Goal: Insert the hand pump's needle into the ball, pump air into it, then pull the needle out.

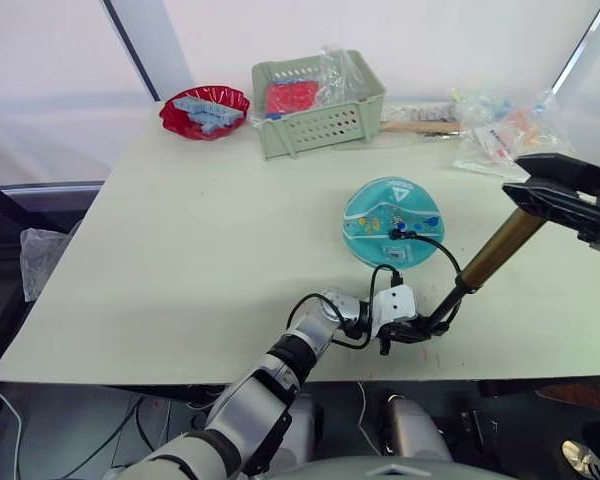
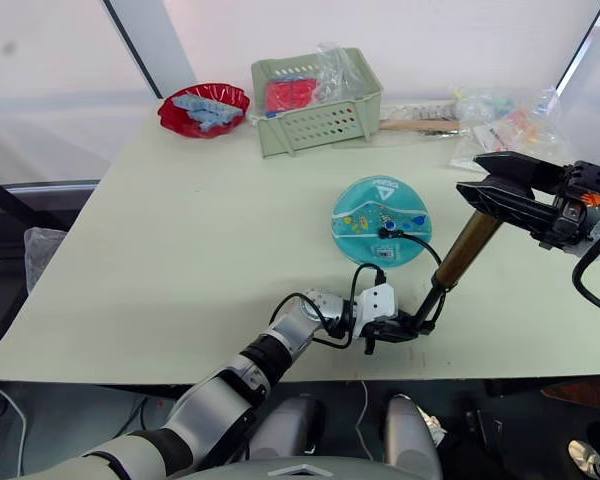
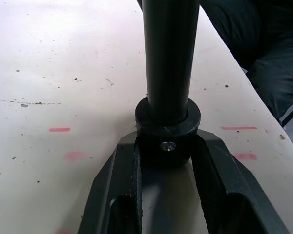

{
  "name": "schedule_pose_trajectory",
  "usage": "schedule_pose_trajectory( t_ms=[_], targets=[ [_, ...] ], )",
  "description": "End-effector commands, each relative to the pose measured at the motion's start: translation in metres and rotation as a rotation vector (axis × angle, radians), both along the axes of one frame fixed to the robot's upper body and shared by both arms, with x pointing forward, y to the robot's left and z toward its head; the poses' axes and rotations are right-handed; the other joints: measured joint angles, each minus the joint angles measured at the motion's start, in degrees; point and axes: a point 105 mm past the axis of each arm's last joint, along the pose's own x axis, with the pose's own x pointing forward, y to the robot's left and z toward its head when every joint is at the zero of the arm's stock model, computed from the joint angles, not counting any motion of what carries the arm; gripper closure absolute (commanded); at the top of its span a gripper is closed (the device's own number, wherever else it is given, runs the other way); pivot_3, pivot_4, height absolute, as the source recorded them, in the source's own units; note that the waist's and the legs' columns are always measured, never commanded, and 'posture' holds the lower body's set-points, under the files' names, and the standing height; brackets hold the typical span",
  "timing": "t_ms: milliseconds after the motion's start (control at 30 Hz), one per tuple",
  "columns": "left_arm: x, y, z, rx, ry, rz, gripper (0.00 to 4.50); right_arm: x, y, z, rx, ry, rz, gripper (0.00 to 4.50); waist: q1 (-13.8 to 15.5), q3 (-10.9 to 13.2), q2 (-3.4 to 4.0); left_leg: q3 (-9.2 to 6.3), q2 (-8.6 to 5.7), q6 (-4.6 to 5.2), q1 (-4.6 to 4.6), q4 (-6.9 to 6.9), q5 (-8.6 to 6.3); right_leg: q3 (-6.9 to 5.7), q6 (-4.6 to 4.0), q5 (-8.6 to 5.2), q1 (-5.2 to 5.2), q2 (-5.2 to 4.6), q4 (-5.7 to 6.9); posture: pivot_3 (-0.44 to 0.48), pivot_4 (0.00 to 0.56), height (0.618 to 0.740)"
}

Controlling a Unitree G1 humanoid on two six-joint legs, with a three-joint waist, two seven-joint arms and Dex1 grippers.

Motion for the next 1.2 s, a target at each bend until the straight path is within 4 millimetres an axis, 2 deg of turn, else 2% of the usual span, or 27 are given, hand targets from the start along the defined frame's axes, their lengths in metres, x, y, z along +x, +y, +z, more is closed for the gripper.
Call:
schedule_pose_trajectory(
  t_ms=[33,233,400,467,633,767,933,1200],
  targets=[
    [-0.010,0.022,-0.035,0.132,0.075,0.025,3.54,-0.015,-0.001,0.028,0.011,-0.143,0.012,2.60,0.00,0.00,0.00,0.00,0.00,0.01,0.00,-0.01,0.00,0.00,0.00,0.00,0.00,0.00,0.00,0.000,0.150,0.737],
    [-0.008,0.022,-0.033,0.125,0.066,0.029,3.54,-0.008,0.014,-0.038,-0.020,0.031,0.026,2.60,-0.01,-0.09,-0.21,-0.05,0.02,0.03,0.05,-0.05,-0.02,-0.06,0.00,-0.01,0.07,0.02,-0.06,0.000,0.150,0.737],
    [-0.006,0.021,-0.033,0.129,0.055,0.036,3.54,-0.004,0.013,-0.087,-0.068,0.068,-0.019,2.60,-0.22,-0.23,-0.37,0.06,0.06,0.03,0.27,-0.05,-0.02,0.03,0.06,-0.02,0.20,0.07,-0.05,0.000,0.150,0.737],
    [-0.006,0.021,-0.033,0.131,0.054,0.040,3.54,-0.004,0.015,-0.102,-0.053,0.076,-0.032,2.60,-0.20,-0.39,-0.54,-0.01,0.11,0.02,0.37,-0.04,-0.02,-0.05,0.23,-0.13,0.33,0.14,-0.05,0.000,0.150,0.737],
    [-0.004,0.023,-0.035,0.138,0.052,0.053,3.54,-0.010,0.025,-0.141,-0.066,0.083,-0.032,2.60,-0.14,-0.82,-0.42,-0.04,0.12,0.00,0.41,-0.14,-0.04,-0.09,0.05,-0.09,0.36,0.14,-0.12,0.000,0.150,0.737],
    [-0.005,0.022,-0.037,0.139,0.054,0.056,3.54,-0.010,0.027,-0.164,-0.077,0.053,-0.067,2.60,-0.23,-0.86,-0.55,-0.04,0.11,0.00,0.45,-0.10,-0.04,-0.10,0.11,-0.10,0.42,0.14,-0.15,0.000,0.150,0.737],
    [-0.005,0.022,-0.038,0.141,0.056,0.056,3.54,-0.010,0.023,-0.172,-0.086,0.039,-0.083,2.60,-0.55,-0.79,-0.54,-0.06,0.17,-0.02,1.08,-0.11,-0.05,-0.09,0.06,-0.30,1.06,0.13,-0.15,0.000,0.150,0.737],
    [-0.006,0.023,-0.039,0.147,0.057,0.049,3.54,-0.008,0.016,-0.107,-0.015,-0.094,-0.027,2.60,-0.33,-0.53,-0.26,-0.11,0.12,-0.01,0.95,-0.12,-0.04,-0.15,0.25,-0.18,1.04,0.07,-0.29,0.000,0.150,0.737]
  ],
)
